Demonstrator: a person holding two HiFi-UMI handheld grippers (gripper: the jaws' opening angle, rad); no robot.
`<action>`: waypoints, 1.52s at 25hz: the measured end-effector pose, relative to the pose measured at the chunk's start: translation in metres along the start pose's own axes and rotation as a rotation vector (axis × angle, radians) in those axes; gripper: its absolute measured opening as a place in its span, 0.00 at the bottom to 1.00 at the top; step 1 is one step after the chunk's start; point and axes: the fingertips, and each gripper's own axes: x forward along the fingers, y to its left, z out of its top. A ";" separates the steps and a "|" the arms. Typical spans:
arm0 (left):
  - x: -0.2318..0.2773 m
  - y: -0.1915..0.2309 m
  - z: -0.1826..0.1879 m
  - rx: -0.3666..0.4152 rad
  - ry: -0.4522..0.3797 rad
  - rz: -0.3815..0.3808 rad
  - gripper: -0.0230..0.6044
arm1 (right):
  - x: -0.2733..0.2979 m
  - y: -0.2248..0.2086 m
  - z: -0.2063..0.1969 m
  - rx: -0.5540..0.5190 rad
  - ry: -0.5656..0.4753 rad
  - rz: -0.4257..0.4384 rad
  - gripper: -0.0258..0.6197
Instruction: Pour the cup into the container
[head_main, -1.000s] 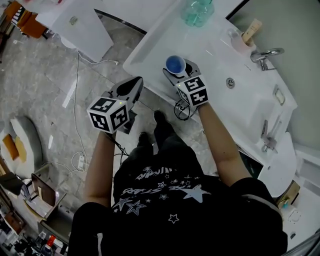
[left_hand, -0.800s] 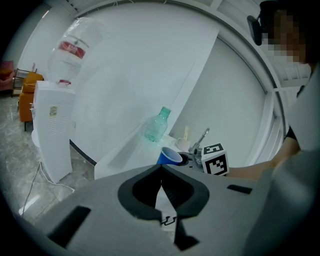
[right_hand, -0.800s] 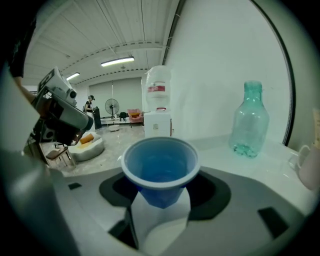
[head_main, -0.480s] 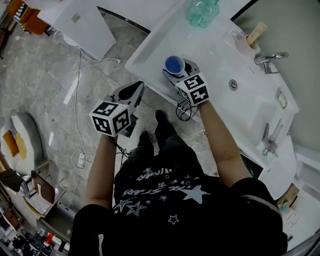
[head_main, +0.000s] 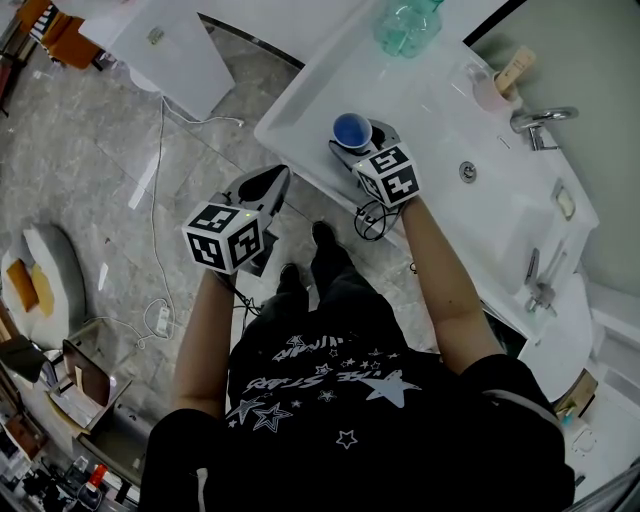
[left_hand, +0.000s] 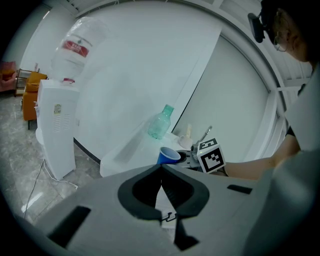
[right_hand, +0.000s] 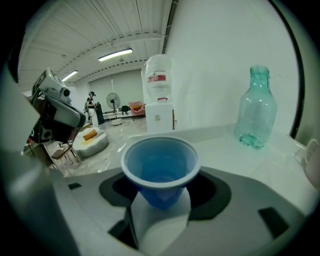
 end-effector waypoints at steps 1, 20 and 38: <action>0.000 0.000 0.000 0.001 0.001 0.000 0.06 | 0.001 0.000 -0.001 0.000 0.004 0.001 0.47; -0.015 0.008 0.004 -0.019 -0.029 0.002 0.06 | 0.000 0.002 -0.002 -0.066 0.037 -0.024 0.58; -0.066 -0.030 0.002 0.042 -0.079 -0.117 0.06 | -0.099 0.033 -0.001 -0.012 -0.031 -0.236 0.57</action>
